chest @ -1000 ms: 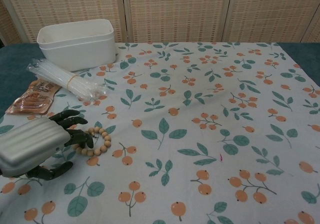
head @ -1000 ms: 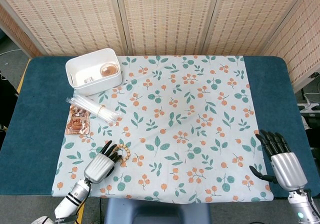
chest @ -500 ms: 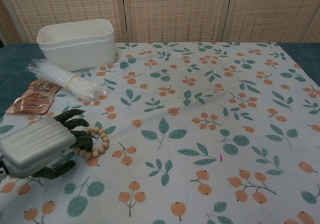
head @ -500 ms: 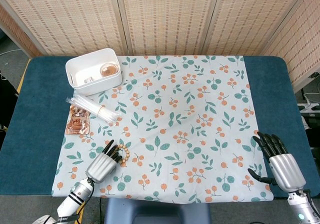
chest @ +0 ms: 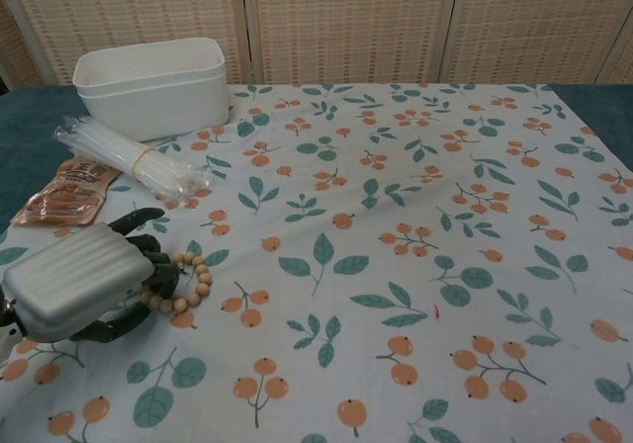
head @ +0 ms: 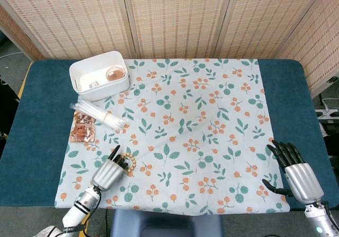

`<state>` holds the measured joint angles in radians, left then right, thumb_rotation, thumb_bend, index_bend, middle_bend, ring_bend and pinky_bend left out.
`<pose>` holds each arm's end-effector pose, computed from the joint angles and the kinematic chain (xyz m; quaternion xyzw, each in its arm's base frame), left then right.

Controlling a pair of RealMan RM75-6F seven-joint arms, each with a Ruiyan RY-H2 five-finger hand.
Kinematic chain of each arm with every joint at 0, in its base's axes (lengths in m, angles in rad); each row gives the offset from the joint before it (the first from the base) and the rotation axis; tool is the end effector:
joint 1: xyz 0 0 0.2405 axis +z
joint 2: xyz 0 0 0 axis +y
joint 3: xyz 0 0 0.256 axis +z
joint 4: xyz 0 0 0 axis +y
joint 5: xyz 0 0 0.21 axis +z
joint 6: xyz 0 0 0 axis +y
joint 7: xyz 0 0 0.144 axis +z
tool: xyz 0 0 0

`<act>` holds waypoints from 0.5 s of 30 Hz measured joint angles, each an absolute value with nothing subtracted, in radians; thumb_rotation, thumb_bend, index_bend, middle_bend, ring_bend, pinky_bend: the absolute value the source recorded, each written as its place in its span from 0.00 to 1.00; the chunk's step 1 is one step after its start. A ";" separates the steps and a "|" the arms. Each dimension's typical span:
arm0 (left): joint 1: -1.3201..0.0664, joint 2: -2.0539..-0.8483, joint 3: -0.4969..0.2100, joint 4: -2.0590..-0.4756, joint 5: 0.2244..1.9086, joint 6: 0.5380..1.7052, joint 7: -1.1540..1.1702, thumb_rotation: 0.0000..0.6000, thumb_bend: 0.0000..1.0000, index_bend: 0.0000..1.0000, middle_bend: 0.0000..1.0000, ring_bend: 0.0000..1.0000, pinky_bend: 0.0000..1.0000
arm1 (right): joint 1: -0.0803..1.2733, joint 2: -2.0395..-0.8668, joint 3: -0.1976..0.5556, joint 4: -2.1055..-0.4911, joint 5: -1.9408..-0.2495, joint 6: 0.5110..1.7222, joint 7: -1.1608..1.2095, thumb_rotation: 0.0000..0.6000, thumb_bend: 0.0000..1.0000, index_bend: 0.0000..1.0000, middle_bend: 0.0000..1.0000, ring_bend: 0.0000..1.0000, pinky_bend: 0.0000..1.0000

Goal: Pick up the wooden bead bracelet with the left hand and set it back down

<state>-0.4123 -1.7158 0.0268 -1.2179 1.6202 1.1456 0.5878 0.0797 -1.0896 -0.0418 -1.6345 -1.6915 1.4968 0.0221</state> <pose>-0.2270 0.2348 -0.0648 -0.8321 -0.1613 -0.2827 0.4490 -0.2917 -0.1570 0.1452 0.6594 -0.3763 0.3989 0.5143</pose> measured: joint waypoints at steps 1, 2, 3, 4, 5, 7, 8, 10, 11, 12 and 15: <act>-0.413 -1.716 0.027 -1.217 1.619 1.146 0.590 1.00 0.49 0.56 0.66 0.31 0.06 | 0.079 -1.089 -0.042 -1.635 -1.692 1.498 0.022 0.68 0.20 0.00 0.00 0.00 0.00; -0.414 -1.716 0.027 -1.218 1.616 1.146 0.593 1.00 0.49 0.56 0.66 0.31 0.06 | 0.079 -1.089 -0.042 -1.635 -1.692 1.498 0.022 0.68 0.20 0.00 0.00 0.00 0.00; -0.415 -1.715 0.027 -1.219 1.616 1.146 0.595 1.00 0.49 0.56 0.66 0.32 0.06 | 0.079 -1.089 -0.042 -1.636 -1.693 1.499 0.022 0.68 0.20 0.00 0.00 0.00 0.00; -0.415 -1.714 0.028 -1.220 1.615 1.146 0.597 1.00 0.49 0.56 0.67 0.32 0.06 | 0.079 -1.089 -0.042 -1.636 -1.693 1.499 0.022 0.68 0.20 0.00 0.00 0.00 0.00; -0.417 -1.712 0.028 -1.223 1.614 1.146 0.599 1.00 0.49 0.57 0.67 0.32 0.06 | 0.079 -1.088 -0.043 -1.636 -1.694 1.499 0.023 0.68 0.20 0.00 0.00 0.00 0.00; -0.419 -1.709 0.028 -1.227 1.614 1.147 0.603 1.00 0.49 0.58 0.69 0.33 0.07 | 0.079 -1.088 -0.044 -1.637 -1.696 1.498 0.025 0.68 0.20 0.00 0.00 0.00 0.00; -0.420 -1.708 0.029 -1.229 1.614 1.147 0.605 1.00 0.49 0.59 0.69 0.33 0.07 | 0.079 -1.087 -0.044 -1.637 -1.696 1.498 0.025 0.68 0.20 0.00 0.00 0.00 0.00; -0.422 -1.705 0.029 -1.233 1.614 1.150 0.605 1.00 0.49 0.62 0.72 0.35 0.07 | 0.079 -1.087 -0.044 -1.637 -1.696 1.498 0.025 0.68 0.20 0.00 0.00 0.00 0.00; -0.422 -1.704 0.030 -1.233 1.615 1.153 0.604 1.00 0.50 0.64 0.74 0.36 0.07 | 0.079 -1.087 -0.044 -1.637 -1.696 1.498 0.025 0.68 0.20 0.00 0.00 0.00 0.00; -0.423 -1.703 0.030 -1.234 1.617 1.156 0.604 1.00 0.50 0.66 0.76 0.37 0.08 | 0.079 -1.087 -0.044 -1.637 -1.696 1.499 0.026 0.68 0.20 0.00 0.00 0.00 0.00; -0.425 -1.702 0.032 -1.234 1.621 1.164 0.594 1.00 0.51 0.71 0.80 0.40 0.08 | 0.079 -1.087 -0.044 -1.637 -1.697 1.500 0.027 0.68 0.20 0.00 0.00 0.00 0.00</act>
